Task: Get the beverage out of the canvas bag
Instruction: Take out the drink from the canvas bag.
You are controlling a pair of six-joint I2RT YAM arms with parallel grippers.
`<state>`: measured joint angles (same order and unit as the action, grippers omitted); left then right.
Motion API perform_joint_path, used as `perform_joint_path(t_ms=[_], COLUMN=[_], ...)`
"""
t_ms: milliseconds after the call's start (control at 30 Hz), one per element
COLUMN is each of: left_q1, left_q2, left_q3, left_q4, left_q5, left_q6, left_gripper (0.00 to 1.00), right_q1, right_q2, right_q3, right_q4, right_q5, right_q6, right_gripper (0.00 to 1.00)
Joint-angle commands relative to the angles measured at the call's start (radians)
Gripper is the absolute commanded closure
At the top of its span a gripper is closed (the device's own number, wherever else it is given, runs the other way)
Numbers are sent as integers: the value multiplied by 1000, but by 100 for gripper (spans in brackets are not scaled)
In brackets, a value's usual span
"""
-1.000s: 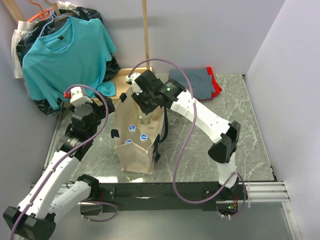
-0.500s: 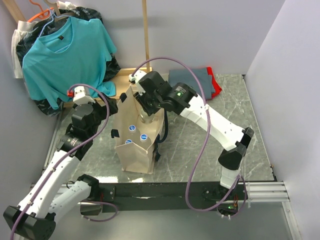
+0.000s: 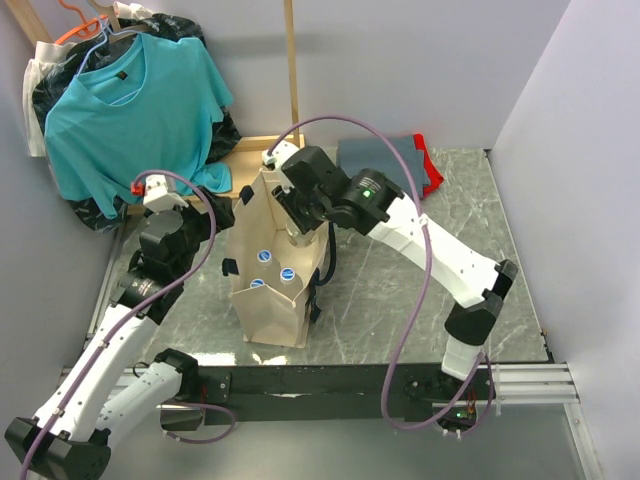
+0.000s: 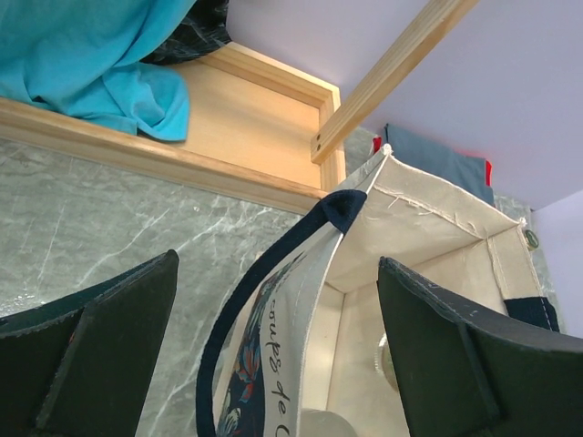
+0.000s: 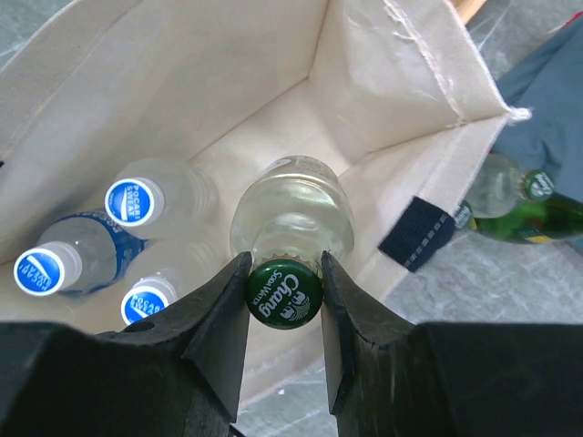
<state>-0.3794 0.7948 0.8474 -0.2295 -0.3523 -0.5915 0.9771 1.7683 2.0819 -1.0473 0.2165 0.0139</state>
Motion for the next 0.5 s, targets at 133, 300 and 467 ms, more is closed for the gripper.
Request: perform_joint_path(t_ms=[133, 300, 467], left_q1=[-4, -3, -3], left_q2=[-20, -6, 7], left_q3=[-24, -24, -18], left_q4=[38, 44, 45], left_q5=[16, 24, 29], left_q6=[-17, -14, -11], left_gripper=[4, 4, 4], right_q1=[21, 32, 40], right_q2=[-158, -171, -181], right_q3=[33, 53, 69], right_q4=[107, 110, 115], right_q5=[75, 87, 121], right_q6=[-5, -5, -31], right_gripper=[100, 100, 100])
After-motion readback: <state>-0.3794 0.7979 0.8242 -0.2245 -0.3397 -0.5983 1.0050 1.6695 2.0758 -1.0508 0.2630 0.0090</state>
